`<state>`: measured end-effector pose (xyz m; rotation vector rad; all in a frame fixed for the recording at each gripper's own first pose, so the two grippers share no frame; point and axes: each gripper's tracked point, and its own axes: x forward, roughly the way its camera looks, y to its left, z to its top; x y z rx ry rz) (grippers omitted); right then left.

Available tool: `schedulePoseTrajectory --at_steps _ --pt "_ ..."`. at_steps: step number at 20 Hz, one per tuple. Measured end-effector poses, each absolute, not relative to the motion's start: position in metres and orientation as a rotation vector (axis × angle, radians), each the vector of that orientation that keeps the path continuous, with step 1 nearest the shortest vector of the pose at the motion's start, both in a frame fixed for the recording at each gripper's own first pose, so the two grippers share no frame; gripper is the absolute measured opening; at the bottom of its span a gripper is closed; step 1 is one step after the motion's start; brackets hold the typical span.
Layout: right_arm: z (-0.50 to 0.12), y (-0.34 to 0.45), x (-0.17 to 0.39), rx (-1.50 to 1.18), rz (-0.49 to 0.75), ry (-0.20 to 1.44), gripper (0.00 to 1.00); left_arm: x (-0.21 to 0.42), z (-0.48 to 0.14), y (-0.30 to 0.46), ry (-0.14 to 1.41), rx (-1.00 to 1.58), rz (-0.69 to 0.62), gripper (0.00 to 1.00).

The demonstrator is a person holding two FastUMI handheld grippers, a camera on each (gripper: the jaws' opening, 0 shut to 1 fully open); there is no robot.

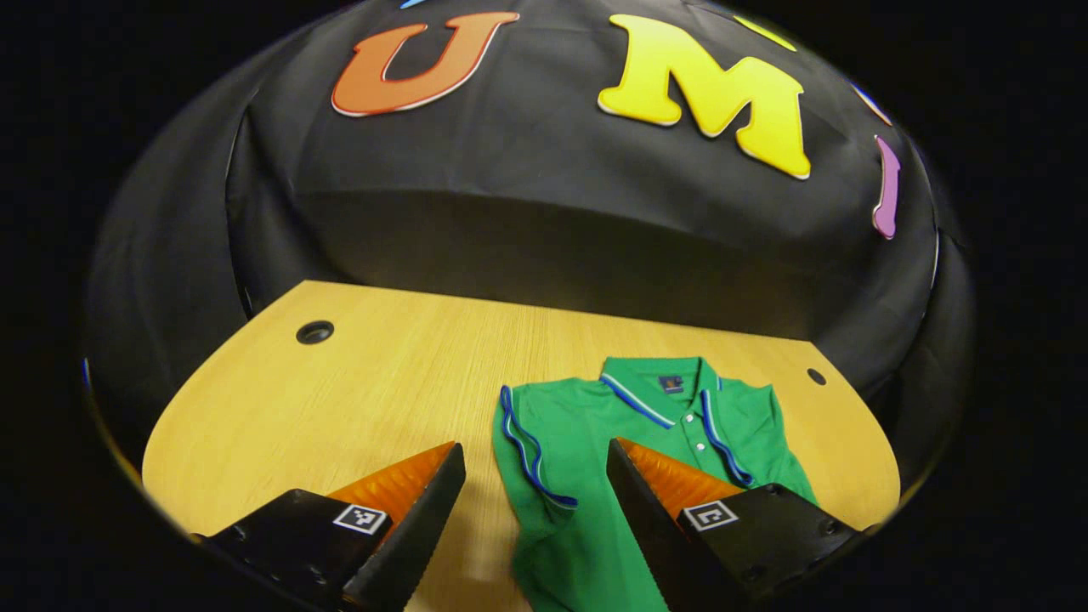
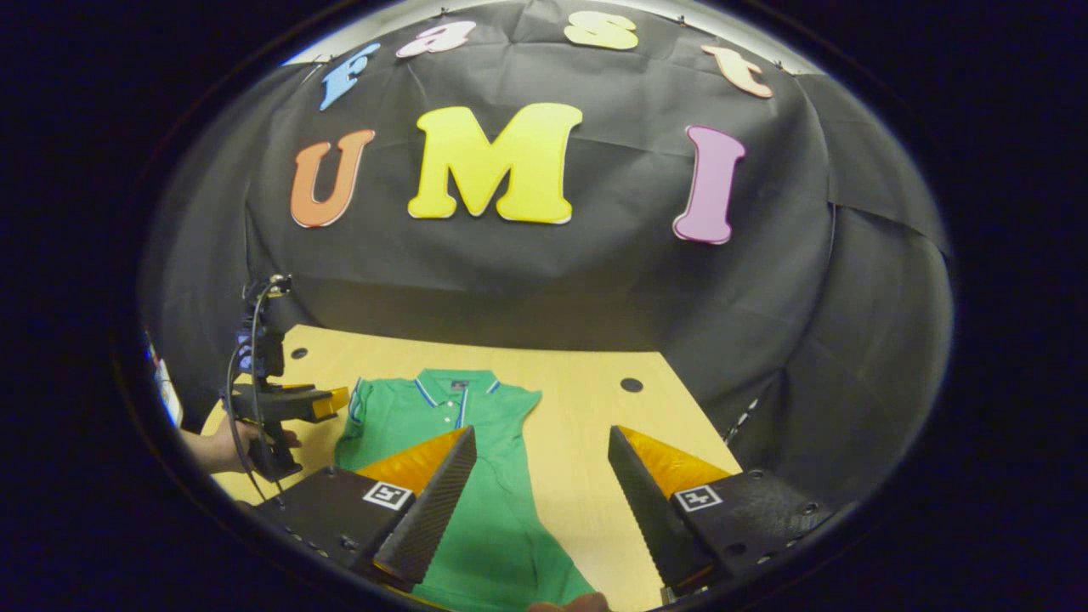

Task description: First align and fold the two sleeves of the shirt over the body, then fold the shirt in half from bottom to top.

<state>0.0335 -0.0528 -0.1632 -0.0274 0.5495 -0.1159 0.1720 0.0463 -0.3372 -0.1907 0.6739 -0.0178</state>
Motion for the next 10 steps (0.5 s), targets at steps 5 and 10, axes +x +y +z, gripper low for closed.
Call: schedulePoseTrajectory --at_steps 5,10 --pt "-0.188 -0.06 0.02 -0.047 -0.125 0.627 0.96 0.18 -0.385 0.052 0.755 -0.176 -0.012 1.0" --pt "-0.196 -0.067 0.025 -0.05 -0.137 0.651 0.96 0.184 -0.399 0.05 0.78 -0.156 -0.041 1.0"
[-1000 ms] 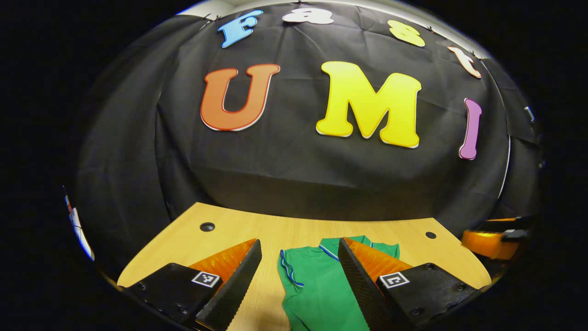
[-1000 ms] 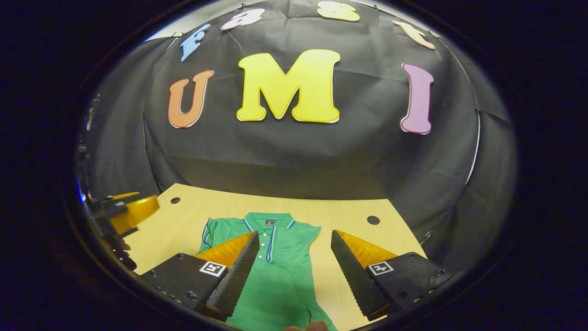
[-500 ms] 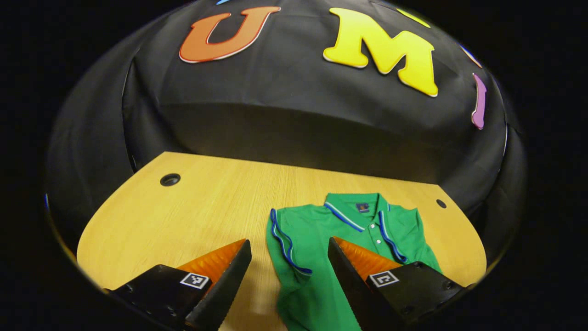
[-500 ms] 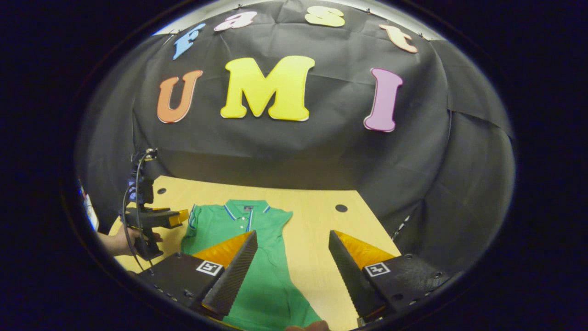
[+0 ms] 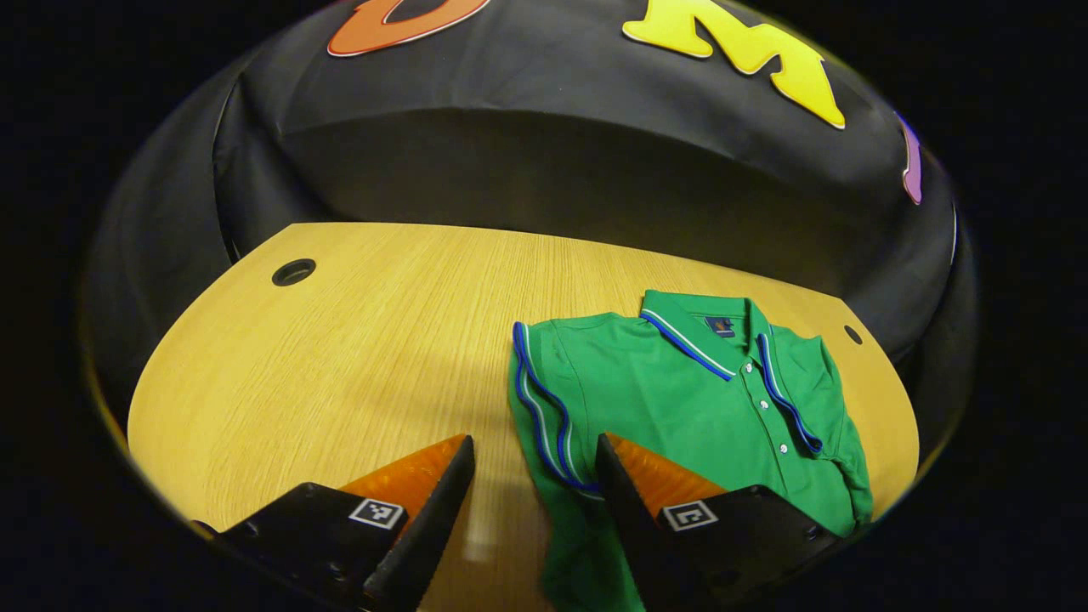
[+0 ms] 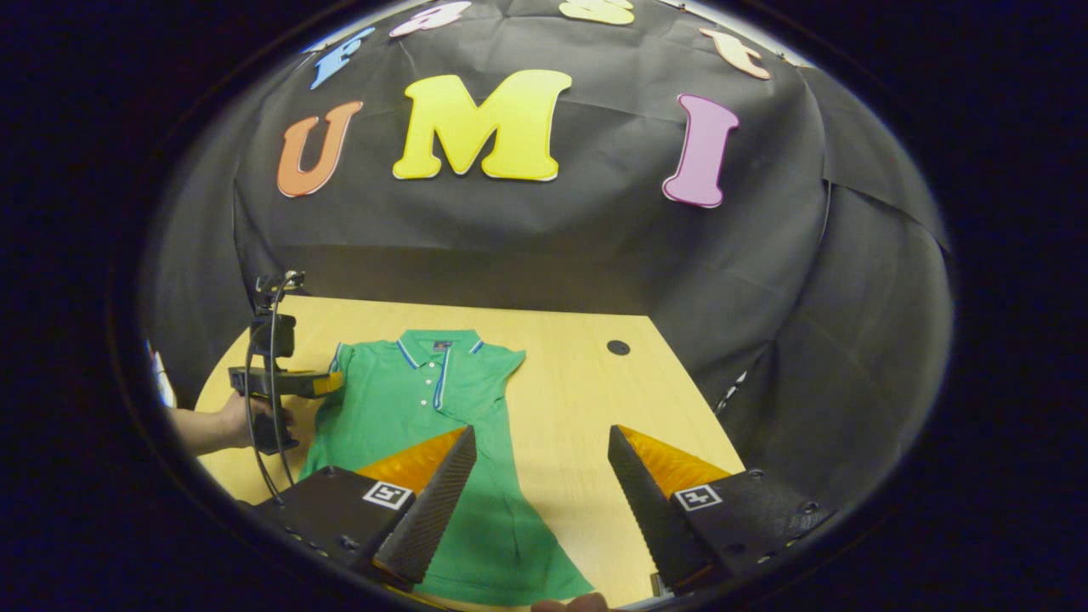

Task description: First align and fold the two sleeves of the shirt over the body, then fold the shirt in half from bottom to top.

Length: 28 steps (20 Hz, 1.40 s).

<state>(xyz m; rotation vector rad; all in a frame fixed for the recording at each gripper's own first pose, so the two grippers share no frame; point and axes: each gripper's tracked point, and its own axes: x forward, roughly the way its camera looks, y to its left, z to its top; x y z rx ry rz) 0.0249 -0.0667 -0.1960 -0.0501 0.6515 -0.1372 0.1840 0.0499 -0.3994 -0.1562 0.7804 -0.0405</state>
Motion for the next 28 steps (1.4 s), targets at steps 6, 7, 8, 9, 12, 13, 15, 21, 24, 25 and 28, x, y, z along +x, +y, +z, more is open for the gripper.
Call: schedulePoseTrajectory --at_steps 6,7,8,9,12,13,15,21,24,25,28 --pt "-0.218 -0.074 0.023 -0.047 -0.15 0.697 0.96 0.189 -0.401 0.044 0.786 -0.141 -0.057 0.38" --pt "-0.224 -0.077 0.021 -0.05 -0.154 0.709 0.97 0.188 -0.401 0.045 0.791 -0.137 -0.052 0.32" --pt "-0.226 -0.078 0.021 -0.047 -0.157 0.715 0.96 0.188 -0.4 0.047 0.794 -0.125 -0.048 0.2" --pt "-0.227 -0.08 0.021 -0.041 -0.163 0.715 0.96 0.188 -0.398 0.045 0.793 -0.13 -0.058 0.13" --pt "-0.23 -0.083 0.022 -0.019 -0.17 0.712 0.96 0.192 -0.382 0.039 0.776 -0.146 -0.095 0.06" --pt "-0.232 -0.085 0.022 -0.013 -0.17 0.711 0.96 0.195 -0.373 0.036 0.76 -0.145 -0.104 0.06" --pt "-0.235 -0.086 0.023 0.002 -0.172 0.71 0.96 0.201 -0.358 0.032 0.727 -0.129 -0.121 0.06" --pt "-0.242 -0.088 0.017 0.028 -0.172 0.714 0.96 0.2 -0.356 0.019 0.734 -0.138 -0.152 0.16" --pt "-0.249 -0.088 0.01 0.029 -0.169 0.732 0.98 0.195 -0.368 0.033 0.756 -0.163 -0.087 1.0" --pt "-0.251 -0.088 0.012 0.027 -0.167 0.734 0.98 0.195 -0.376 0.032 0.772 -0.166 -0.083 1.0" --pt "-0.252 -0.09 0.013 0.014 -0.166 0.736 0.96 0.192 -0.396 0.031 0.835 -0.157 -0.082 1.0"
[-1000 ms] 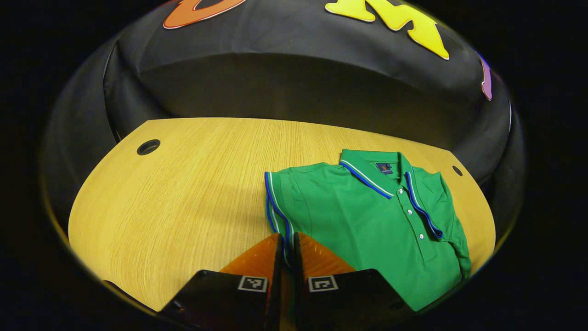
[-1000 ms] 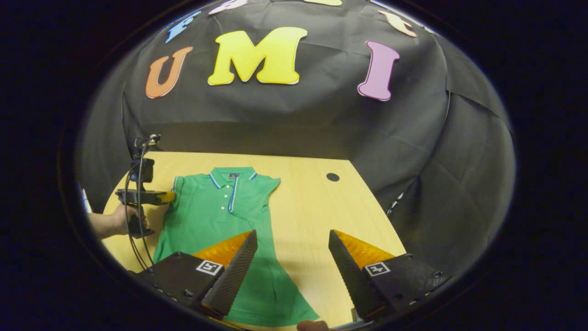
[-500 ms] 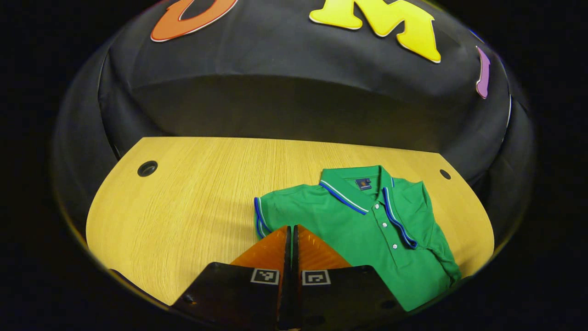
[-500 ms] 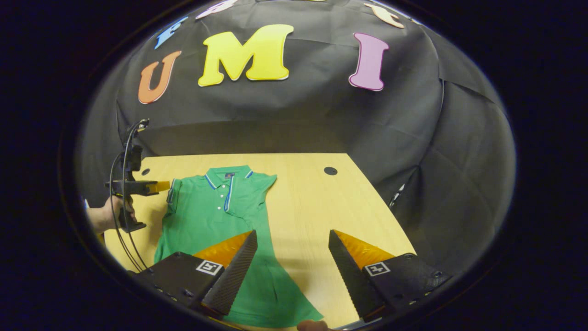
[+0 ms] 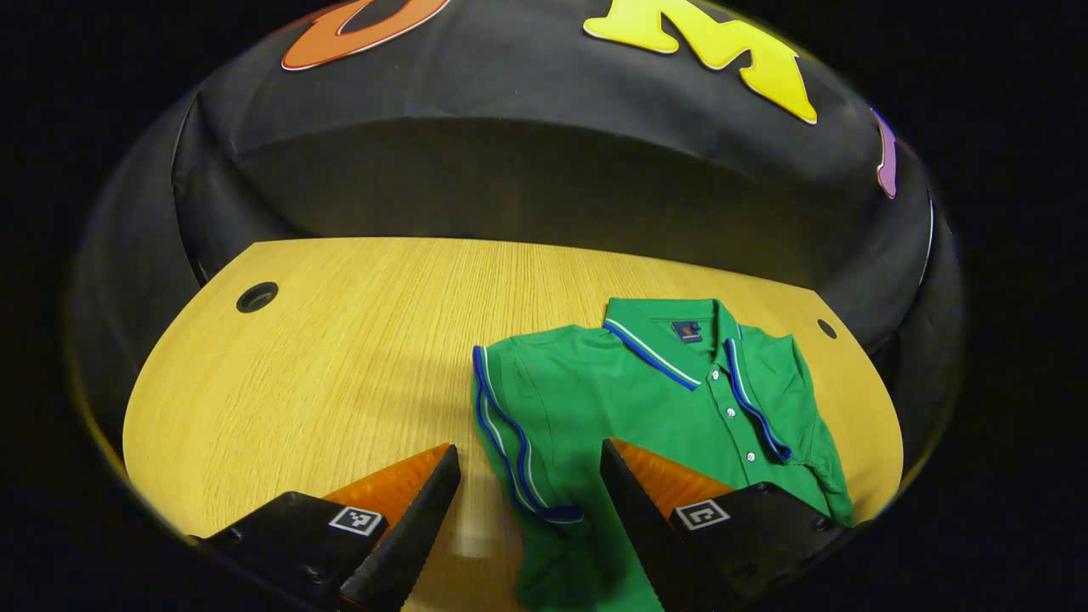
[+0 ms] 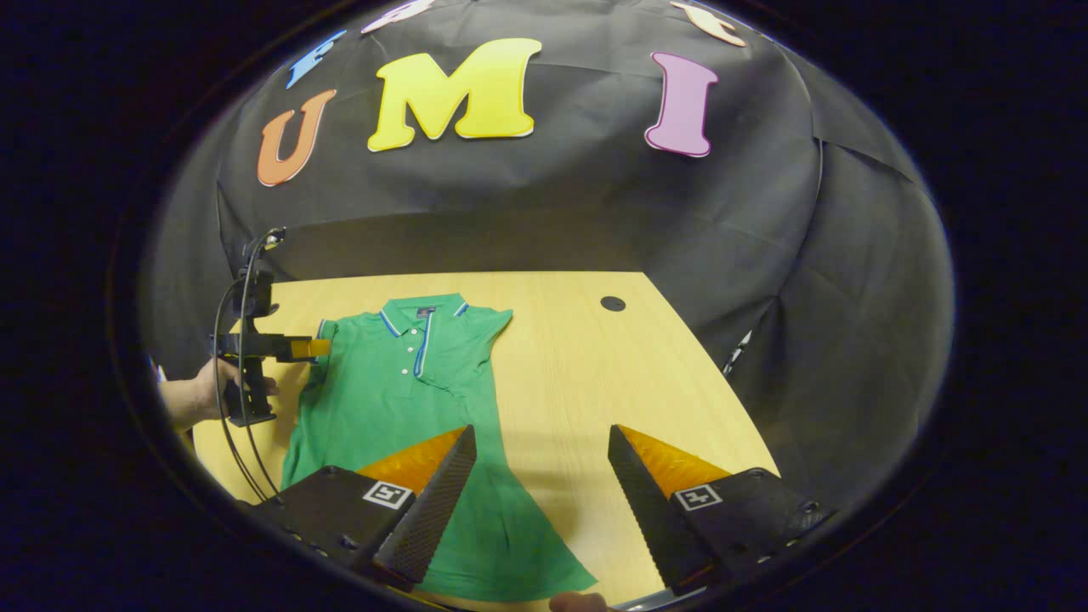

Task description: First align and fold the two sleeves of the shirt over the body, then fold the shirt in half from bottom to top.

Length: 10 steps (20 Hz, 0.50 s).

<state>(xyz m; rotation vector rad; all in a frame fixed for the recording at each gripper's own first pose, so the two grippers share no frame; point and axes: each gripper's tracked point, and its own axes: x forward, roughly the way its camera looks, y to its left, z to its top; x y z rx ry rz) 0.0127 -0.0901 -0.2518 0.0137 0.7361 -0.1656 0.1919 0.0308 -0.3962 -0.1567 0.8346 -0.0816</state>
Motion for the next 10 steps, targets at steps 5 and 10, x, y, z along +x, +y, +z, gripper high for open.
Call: schedulePoseTrajectory --at_steps 5,10 --pt "-0.257 -0.092 0.017 0.01 -0.173 0.743 0.96 0.195 -0.403 0.029 0.846 -0.165 -0.081 0.89" --pt "-0.264 -0.089 0.02 0.016 -0.175 0.755 0.97 0.198 -0.402 0.024 0.844 -0.156 -0.094 0.1"
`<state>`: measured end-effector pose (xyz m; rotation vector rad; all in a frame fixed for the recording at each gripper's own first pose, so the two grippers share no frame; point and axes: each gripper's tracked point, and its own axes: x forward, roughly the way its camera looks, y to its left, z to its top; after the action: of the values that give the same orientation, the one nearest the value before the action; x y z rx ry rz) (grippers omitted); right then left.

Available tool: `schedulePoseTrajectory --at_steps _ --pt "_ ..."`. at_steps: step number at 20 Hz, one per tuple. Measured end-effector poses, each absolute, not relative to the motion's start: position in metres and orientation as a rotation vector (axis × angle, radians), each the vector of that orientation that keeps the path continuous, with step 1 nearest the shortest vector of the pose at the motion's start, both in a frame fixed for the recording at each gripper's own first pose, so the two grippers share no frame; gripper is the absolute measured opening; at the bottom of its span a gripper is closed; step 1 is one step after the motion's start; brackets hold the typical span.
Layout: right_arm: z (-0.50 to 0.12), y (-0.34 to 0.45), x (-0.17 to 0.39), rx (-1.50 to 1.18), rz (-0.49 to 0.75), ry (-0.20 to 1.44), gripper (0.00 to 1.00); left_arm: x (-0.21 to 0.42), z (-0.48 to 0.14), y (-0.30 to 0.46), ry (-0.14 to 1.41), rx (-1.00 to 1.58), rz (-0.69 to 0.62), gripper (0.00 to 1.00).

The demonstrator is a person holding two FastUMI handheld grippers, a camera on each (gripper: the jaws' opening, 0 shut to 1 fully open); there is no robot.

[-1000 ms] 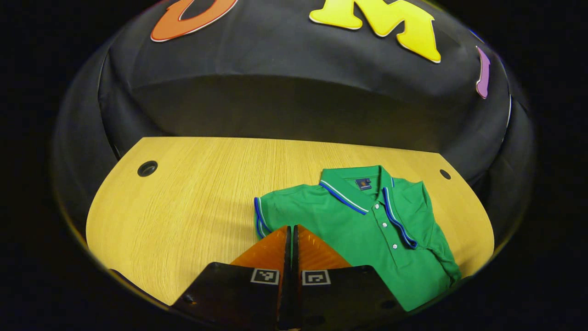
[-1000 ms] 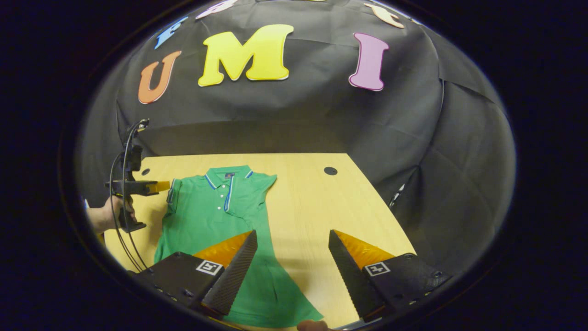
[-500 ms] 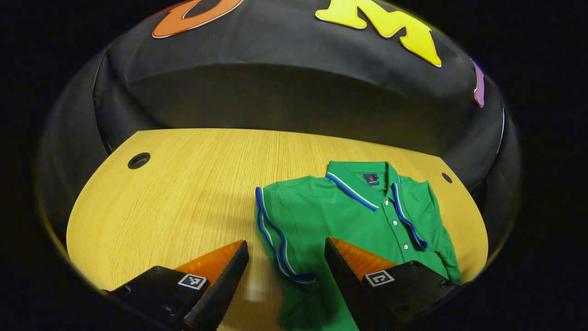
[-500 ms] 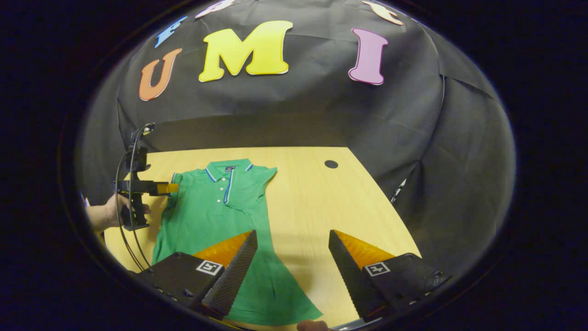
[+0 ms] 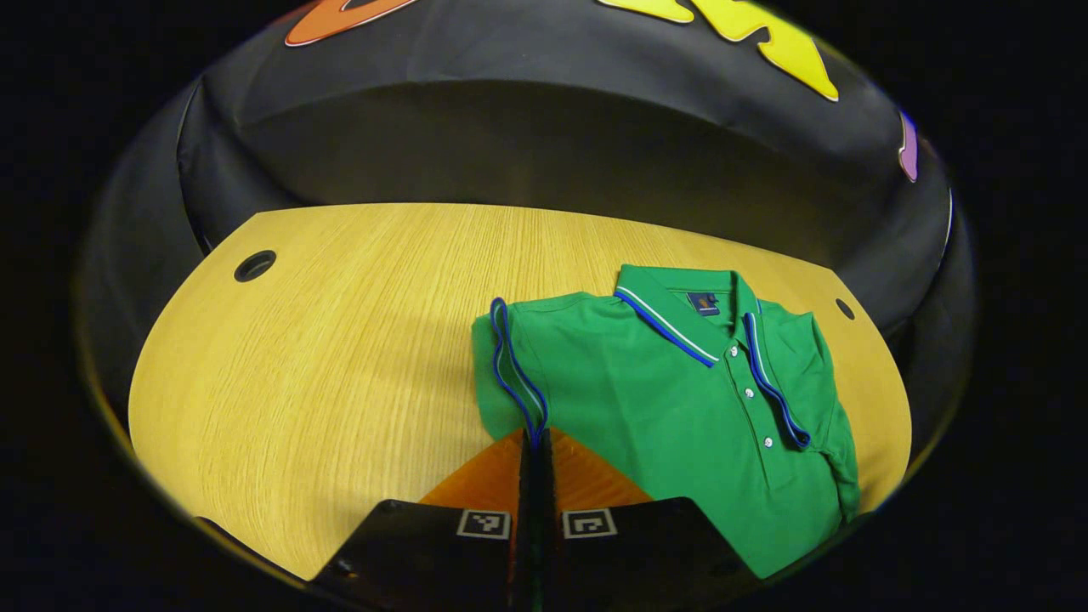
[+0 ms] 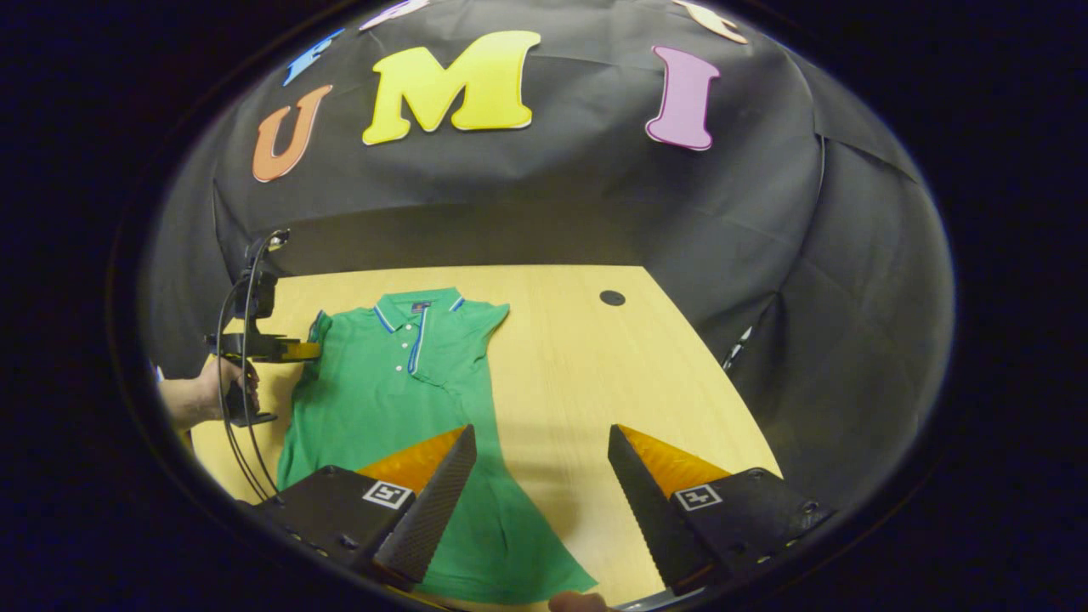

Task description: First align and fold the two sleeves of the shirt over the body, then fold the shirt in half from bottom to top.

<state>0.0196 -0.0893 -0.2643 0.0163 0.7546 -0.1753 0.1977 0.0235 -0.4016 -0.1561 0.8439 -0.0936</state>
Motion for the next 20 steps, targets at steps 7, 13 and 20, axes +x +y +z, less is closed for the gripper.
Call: schedulePoseTrajectory --at_steps 7,13,20 --pt "-0.269 -0.088 0.024 0.061 -0.184 0.755 0.97 0.214 -0.356 0.015 0.79 -0.109 -0.119 0.06" --pt "-0.263 -0.104 0.014 0.063 -0.222 0.736 0.96 0.227 -0.35 -0.054 0.799 -0.091 -0.189 0.07" --pt "-0.257 -0.121 -0.003 0.06 -0.262 0.73 0.96 0.226 -0.352 -0.103 0.801 -0.206 -0.209 0.46"
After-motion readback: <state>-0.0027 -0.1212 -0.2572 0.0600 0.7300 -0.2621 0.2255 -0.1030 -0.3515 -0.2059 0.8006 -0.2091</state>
